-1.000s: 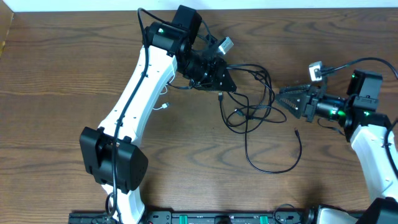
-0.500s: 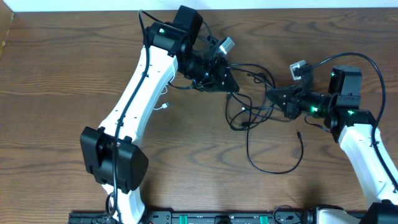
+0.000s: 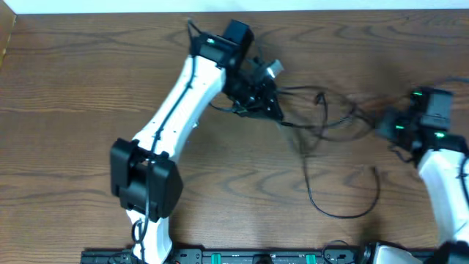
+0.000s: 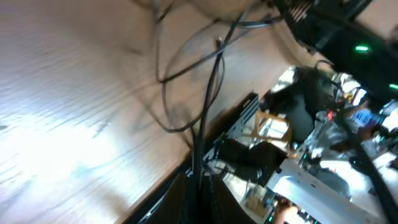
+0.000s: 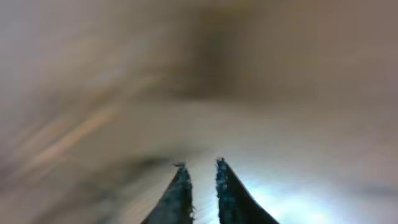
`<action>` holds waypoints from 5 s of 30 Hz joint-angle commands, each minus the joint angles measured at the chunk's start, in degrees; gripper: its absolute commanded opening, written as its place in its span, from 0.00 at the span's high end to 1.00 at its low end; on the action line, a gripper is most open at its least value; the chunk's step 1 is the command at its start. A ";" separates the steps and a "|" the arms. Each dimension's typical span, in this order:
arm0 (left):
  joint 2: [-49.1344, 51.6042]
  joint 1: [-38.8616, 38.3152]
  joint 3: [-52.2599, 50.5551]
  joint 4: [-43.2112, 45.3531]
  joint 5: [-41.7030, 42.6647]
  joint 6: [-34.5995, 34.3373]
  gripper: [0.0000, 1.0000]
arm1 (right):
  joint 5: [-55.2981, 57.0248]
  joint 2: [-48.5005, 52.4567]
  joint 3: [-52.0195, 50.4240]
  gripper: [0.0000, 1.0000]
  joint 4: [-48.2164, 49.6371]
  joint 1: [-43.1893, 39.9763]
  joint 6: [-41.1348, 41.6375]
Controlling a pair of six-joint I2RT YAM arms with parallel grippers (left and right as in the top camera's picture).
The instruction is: Untangle cables
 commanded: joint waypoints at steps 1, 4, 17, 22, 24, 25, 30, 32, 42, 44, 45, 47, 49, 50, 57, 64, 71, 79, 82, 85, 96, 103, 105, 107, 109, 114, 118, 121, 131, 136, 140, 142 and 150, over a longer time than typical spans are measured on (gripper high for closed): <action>-3.15 2.58 1.49 -0.42 -0.37 0.98 0.92 | 17.09 0.55 -1.03 0.85 -0.96 -3.54 5.42; -3.15 3.76 1.49 -0.39 -1.25 0.96 0.92 | 15.45 0.55 -1.03 0.84 -2.05 -5.51 6.58; -3.15 1.90 1.49 1.27 -1.49 0.96 0.92 | -60.74 0.52 -1.03 0.48 10.69 -5.55 -28.22; -3.15 1.81 1.49 2.51 -1.42 0.94 0.92 | -78.31 0.52 -1.03 0.49 14.08 -5.27 -28.46; -3.15 1.70 1.49 2.93 -1.20 0.87 0.92 | -81.55 0.55 -1.03 0.49 14.01 -4.17 -28.41; -3.15 1.55 1.49 3.04 -1.16 0.66 0.92 | -82.01 0.55 -1.03 0.49 13.94 -3.26 -28.39; -3.15 0.28 1.49 3.41 -0.74 -1.92 0.92 | -79.41 0.52 -1.03 0.45 15.08 5.22 -27.87; -3.15 -0.35 1.49 3.58 0.55 -1.90 0.92 | -72.89 0.52 -1.03 0.44 16.04 9.22 -24.76; -4.28 -0.76 1.49 3.58 19.85 -1.75 0.92 | -19.28 0.76 -1.03 0.38 18.73 22.91 -3.48; -5.66 -0.74 1.49 3.58 22.53 -1.38 0.92 | -12.79 1.14 -1.03 0.37 17.73 23.12 -0.61; -6.40 -0.74 1.49 3.65 22.77 -1.38 0.92 | -9.62 1.29 -1.03 0.37 16.52 22.86 1.25; -8.70 -0.61 1.51 4.24 22.64 -1.09 0.92 | -5.42 1.29 -1.03 0.37 13.97 22.27 3.78; -11.26 -0.24 1.51 5.57 22.64 -0.48 0.92 | -2.62 1.29 -1.03 0.37 11.52 21.33 4.92; -12.92 0.13 1.51 6.75 22.43 0.26 0.92 | -2.16 1.29 -1.03 0.37 10.60 20.83 4.87; -24.74 3.72 1.51 12.20 8.31 0.26 0.92 | -2.01 1.29 -1.03 0.34 7.76 16.33 4.85; -31.82 4.37 1.51 12.15 -12.04 -3.43 0.92 | -0.07 1.27 -1.03 0.19 5.38 12.00 4.92; -32.85 4.35 1.49 11.98 -30.05 -12.28 0.91 | 1.49 1.27 -1.03 0.14 0.79 7.08 5.29; -33.05 4.35 1.49 12.37 -30.10 -12.39 0.91 | 5.29 1.27 -1.03 0.08 -1.70 1.75 5.51; -32.98 4.35 1.49 12.63 -29.90 -12.39 0.84 | 2.21 1.27 -1.03 0.05 -1.53 0.79 4.76; -32.68 4.35 1.49 12.50 -29.68 -12.41 0.84 | -1.36 1.27 -1.03 0.05 -0.74 0.76 3.17; -32.20 3.23 1.46 12.11 -29.68 -12.41 0.31 | -18.21 -2.75 -0.98 0.08 4.50 0.74 -1.22; -29.14 1.16 1.46 11.47 -29.75 -12.37 0.19 | -18.16 -11.39 -0.98 0.89 5.18 0.74 -1.64; -27.65 1.16 1.46 11.10 -29.75 -12.37 0.19 | -18.99 -14.88 -0.98 0.99 5.22 0.74 -2.05; -26.05 1.16 1.46 10.54 -29.73 -12.39 0.19 | -19.82 -18.80 -0.96 0.99 5.46 0.76 -3.39; -24.35 1.16 1.46 9.60 -29.70 -12.39 0.19 | -19.71 -22.43 -0.96 0.99 5.75 0.74 -4.35; -20.00 0.48 1.46 4.70 -27.74 -12.35 0.08 | -17.88 -30.12 -0.96 0.99 7.61 0.76 -6.78; -17.03 -1.25 1.46 2.99 -14.58 -4.04 0.08 | -12.94 -32.33 -0.96 0.99 6.58 0.76 -6.75; -16.09 -2.82 1.46 0.07 -11.74 6.67 0.08 | -12.50 -31.91 -0.98 0.99 5.18 0.76 -6.75; -15.85 -4.20 1.46 -10.03 -48.11 4.81 0.07 | -26.73 -28.74 -0.98 0.99 3.23 0.76 -10.78; -15.47 -4.20 1.46 -15.28 -58.62 -2.56 0.07 | -30.42 -28.39 -0.98 0.97 0.85 0.76 -13.31; -14.47 -4.20 1.46 -21.49 -68.35 -10.43 0.07 | -29.83 -28.39 -0.98 0.96 -0.15 0.76 -14.08; -13.68 -4.20 1.46 -24.02 -71.41 -13.46 0.07 | -29.83 -28.37 -0.98 0.96 -0.20 0.76 -14.08; -12.33 -4.13 1.11 -24.11 -83.82 -34.80 0.07 | -28.59 -28.39 -0.98 0.98 -0.42 0.76 -14.05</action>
